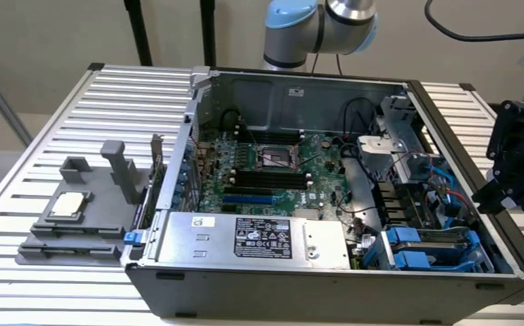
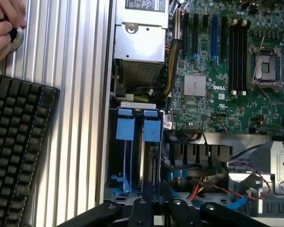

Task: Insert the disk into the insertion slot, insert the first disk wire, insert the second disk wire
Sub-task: 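Insert the first disk wire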

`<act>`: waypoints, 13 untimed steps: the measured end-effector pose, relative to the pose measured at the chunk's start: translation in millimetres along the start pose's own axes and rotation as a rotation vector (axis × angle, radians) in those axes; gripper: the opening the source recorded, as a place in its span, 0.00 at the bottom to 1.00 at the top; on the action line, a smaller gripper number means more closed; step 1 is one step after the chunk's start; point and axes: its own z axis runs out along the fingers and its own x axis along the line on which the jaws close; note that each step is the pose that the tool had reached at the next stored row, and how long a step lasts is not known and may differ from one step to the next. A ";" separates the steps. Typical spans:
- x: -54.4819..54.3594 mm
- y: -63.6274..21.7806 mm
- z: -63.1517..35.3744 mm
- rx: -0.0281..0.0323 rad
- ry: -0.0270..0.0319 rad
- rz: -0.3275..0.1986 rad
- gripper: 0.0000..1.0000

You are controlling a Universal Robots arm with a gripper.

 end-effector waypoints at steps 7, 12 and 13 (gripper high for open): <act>-4.5 -2.6 12.8 -0.0002 0.0001 -0.002 0.11; -8.5 -4.2 22.2 -0.0003 0.0003 -0.003 0.11; -9.8 -4.4 24.1 -0.0003 0.0003 -0.004 0.11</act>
